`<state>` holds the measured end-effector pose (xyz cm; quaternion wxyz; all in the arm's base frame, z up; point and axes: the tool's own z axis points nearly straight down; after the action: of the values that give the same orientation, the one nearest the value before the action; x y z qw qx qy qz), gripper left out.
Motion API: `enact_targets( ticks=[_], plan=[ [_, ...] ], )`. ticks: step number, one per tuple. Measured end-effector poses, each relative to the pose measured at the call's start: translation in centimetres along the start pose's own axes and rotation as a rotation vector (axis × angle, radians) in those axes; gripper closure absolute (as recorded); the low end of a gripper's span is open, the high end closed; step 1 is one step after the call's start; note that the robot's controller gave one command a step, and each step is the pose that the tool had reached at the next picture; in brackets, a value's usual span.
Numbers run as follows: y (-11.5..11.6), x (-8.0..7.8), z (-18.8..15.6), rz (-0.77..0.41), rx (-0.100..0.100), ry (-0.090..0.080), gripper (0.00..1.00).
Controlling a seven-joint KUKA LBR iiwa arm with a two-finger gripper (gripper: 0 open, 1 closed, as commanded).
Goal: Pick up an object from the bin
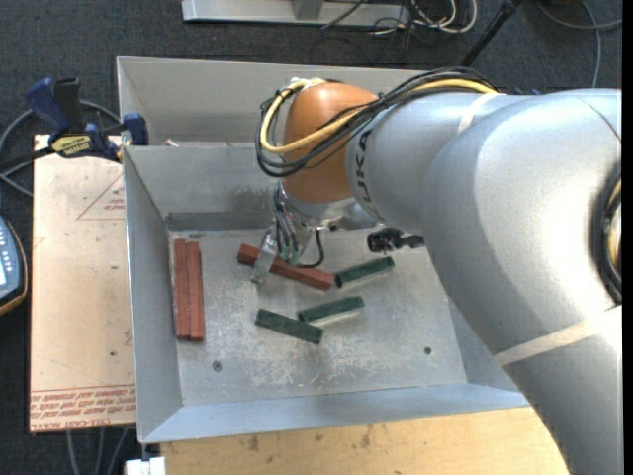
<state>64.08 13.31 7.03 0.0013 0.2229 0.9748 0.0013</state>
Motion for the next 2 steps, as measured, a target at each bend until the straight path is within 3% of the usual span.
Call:
enact_targets(
  ticks=[1, 2],
  plan=[
    [-3.2, 2.6, -3.6, -0.002, 0.003, 0.003, 1.00],
    [-3.9, 3.0, -18.3, 0.002, -0.004, -0.007, 1.00]
  ],
)
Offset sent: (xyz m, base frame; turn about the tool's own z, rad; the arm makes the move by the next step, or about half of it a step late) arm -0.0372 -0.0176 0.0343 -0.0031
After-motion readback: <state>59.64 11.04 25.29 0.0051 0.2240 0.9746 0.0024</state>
